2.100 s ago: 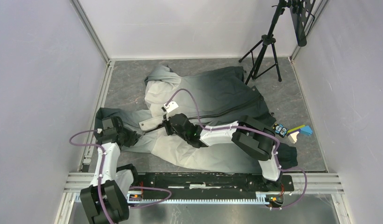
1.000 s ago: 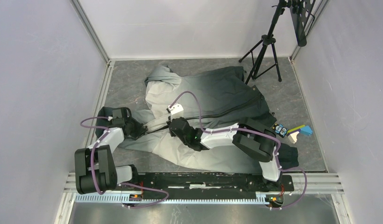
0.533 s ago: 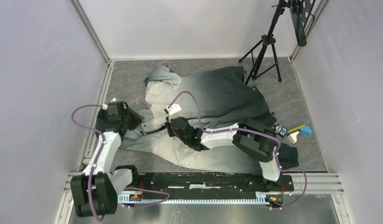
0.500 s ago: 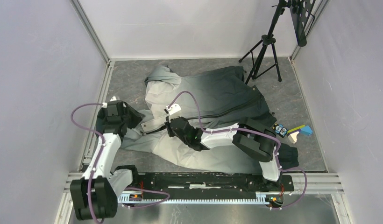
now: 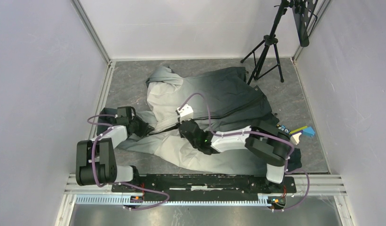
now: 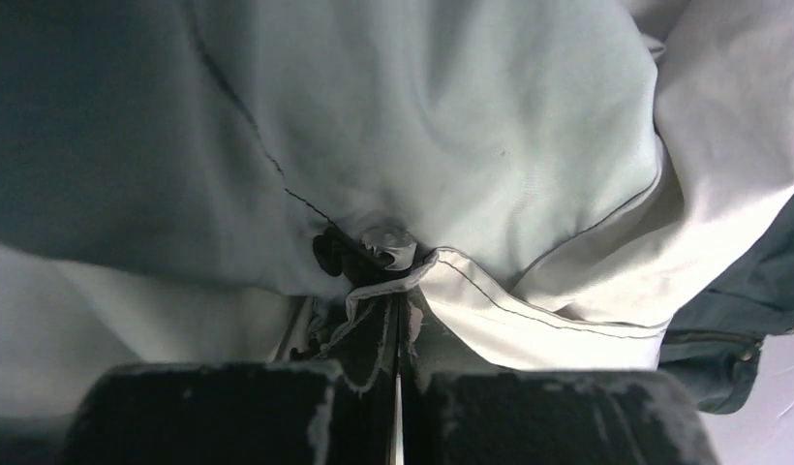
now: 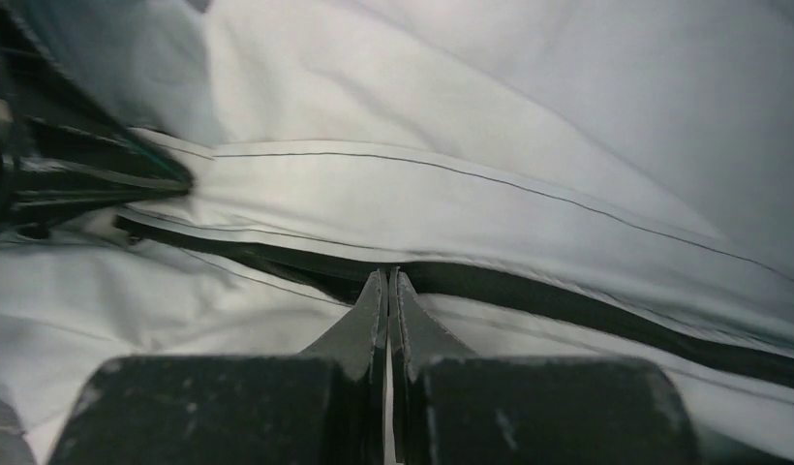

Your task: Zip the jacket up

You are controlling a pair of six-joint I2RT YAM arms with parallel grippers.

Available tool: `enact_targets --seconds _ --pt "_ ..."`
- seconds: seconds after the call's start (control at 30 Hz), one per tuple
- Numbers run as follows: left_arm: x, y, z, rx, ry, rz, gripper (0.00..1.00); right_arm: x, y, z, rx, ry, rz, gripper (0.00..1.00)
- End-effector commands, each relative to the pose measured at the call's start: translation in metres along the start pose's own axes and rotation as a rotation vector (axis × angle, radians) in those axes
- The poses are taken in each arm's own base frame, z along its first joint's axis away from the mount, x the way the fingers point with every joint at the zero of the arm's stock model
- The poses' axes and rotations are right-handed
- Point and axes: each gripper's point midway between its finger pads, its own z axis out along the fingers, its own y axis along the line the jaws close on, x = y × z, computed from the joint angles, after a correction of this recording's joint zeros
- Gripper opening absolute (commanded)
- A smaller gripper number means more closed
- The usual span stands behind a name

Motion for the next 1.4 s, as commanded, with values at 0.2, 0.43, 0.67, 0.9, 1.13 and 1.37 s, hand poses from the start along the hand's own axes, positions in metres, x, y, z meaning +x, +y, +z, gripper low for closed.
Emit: enact_targets --seconds 0.2,0.43,0.67,0.9,1.13,1.37 --pt "-0.033 0.040 -0.015 -0.178 -0.138 0.015 0.02 -0.040 0.003 0.002 -0.072 -0.095 -0.038 0.00" --pt "-0.047 -0.024 -0.057 0.007 -0.172 0.218 0.34 -0.044 0.050 -0.010 -0.383 -0.032 0.015 0.11" --pt "0.001 -0.077 -0.079 0.149 -0.067 0.457 0.65 -0.052 0.013 -0.022 -0.492 0.114 0.103 0.54" --pt "0.051 -0.104 -0.084 0.257 0.065 0.457 0.65 -0.046 -0.022 -0.056 -0.453 0.202 0.383 0.66" --pt "0.070 -0.112 -0.082 0.327 0.149 0.306 0.67 -0.032 -0.001 -0.059 -0.449 0.339 0.900 0.69" --pt "0.073 -0.112 -0.063 0.344 0.160 0.090 0.66 -0.007 -0.029 -0.036 -0.205 0.336 1.082 0.67"
